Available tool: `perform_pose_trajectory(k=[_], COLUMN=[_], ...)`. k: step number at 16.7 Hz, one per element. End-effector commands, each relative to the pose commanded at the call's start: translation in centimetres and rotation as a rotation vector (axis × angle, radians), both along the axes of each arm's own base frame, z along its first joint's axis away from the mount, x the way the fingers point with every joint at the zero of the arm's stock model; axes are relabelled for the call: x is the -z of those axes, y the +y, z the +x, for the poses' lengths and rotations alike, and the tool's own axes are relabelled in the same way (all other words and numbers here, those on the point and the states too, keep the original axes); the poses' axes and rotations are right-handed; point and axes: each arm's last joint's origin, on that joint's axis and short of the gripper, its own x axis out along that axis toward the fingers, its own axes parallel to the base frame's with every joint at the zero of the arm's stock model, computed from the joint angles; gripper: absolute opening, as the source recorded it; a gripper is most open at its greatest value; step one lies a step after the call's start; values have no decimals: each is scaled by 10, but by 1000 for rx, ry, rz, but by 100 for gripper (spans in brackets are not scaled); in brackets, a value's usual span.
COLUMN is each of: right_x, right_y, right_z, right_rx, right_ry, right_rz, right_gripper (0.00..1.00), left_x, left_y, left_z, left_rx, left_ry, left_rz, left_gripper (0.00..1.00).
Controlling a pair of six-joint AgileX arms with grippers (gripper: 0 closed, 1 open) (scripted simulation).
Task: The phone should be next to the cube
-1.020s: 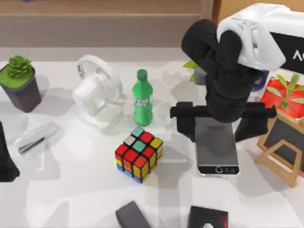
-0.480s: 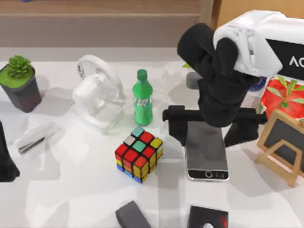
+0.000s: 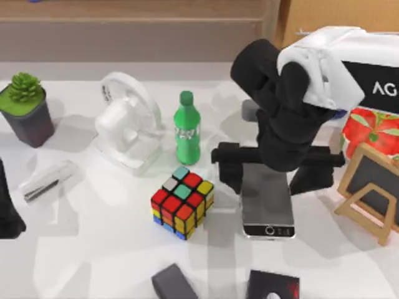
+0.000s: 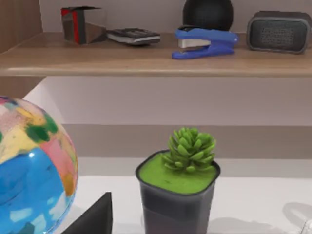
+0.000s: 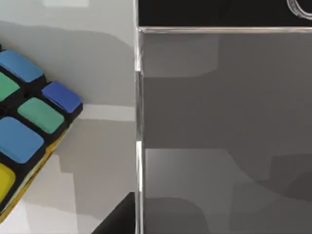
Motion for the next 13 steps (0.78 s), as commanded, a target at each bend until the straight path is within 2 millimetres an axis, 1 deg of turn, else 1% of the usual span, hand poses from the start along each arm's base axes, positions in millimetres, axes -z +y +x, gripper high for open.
perform_pose_trajectory(k=[3,7,12,13], right_x=[11,33,33,33], right_y=[-3,-9,-9,-9], right_z=[2,1,1,1], right_rx=[6,14,14,14], right_ry=[-13,9,9,9], right_rz=[-34,-95,-96,-96], right_gripper=[0,0,0,8], left_x=[0,0,0,0], left_y=[0,0,0,0], left_z=[0,0,0,0], left_rx=[0,0,0,0], left_ry=[0,0,0,0], left_rz=[0,0,0,0], left_gripper=[100,100,100,100])
